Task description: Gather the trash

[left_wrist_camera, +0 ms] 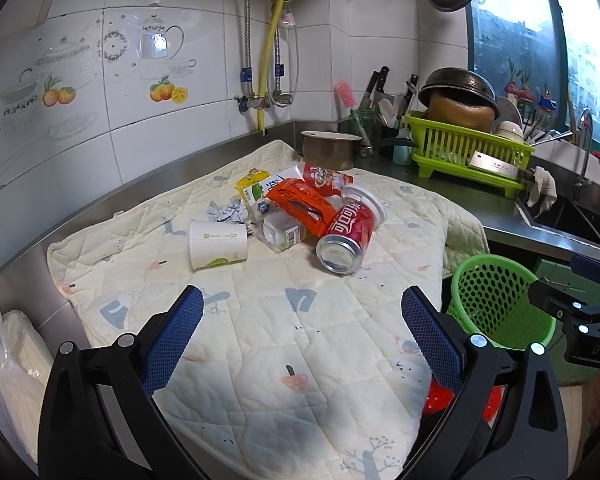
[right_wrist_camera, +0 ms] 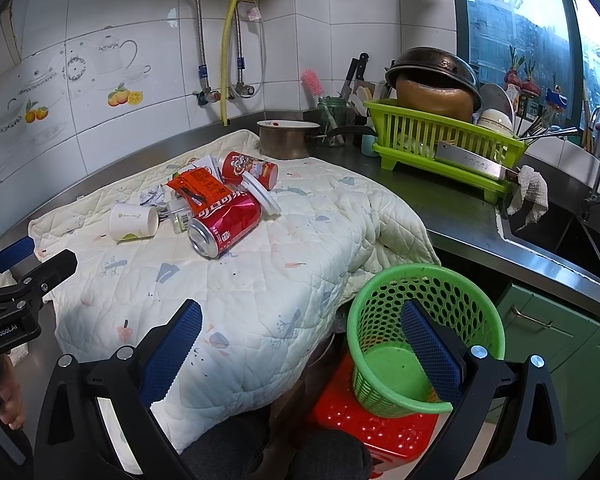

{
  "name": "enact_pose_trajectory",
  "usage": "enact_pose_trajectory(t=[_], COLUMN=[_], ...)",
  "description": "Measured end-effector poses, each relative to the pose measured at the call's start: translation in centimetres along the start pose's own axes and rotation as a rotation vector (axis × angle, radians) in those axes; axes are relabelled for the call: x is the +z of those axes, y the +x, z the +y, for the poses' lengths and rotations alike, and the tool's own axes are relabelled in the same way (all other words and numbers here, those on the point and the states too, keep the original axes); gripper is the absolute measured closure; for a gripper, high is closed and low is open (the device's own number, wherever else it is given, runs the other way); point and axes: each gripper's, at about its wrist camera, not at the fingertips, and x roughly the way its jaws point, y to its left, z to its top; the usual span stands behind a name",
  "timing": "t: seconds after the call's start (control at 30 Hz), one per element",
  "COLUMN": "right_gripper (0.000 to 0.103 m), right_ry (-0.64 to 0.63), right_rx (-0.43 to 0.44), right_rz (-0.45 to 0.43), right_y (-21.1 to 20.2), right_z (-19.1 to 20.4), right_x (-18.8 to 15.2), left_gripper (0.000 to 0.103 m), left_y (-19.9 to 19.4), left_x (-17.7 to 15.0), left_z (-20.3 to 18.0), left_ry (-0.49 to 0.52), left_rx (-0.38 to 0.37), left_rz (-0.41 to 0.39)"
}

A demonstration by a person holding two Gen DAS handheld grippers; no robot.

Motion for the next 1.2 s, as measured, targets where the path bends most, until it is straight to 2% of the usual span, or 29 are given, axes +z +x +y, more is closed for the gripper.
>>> enact_pose_trajectory(t=[0.67, 0.97, 1.2], right_gripper=[0.007, 0.007, 0.007], right_ry=[-0.005, -0.050, -0.048], right_rx=[0.011, 0.029, 0.089], right_rz=[0.013, 0.030, 0.056], right_y=[1.5, 3.7, 6.4], right_z=[0.8, 2.7, 4.6], right_x=[0.2, 1.1, 2.9], left_gripper=[0.005, 0.005, 0.006], left_y=[0.8, 1.4, 2.3], left_x=[-0.1, -0.3, -0.5], left_z=[1.1, 3.6, 6.2], left_ry=[-0.018, -0.059, -0.117], left_rx=[0.008, 0.045, 0.069], left_rz=[0.011, 0.012, 0.020])
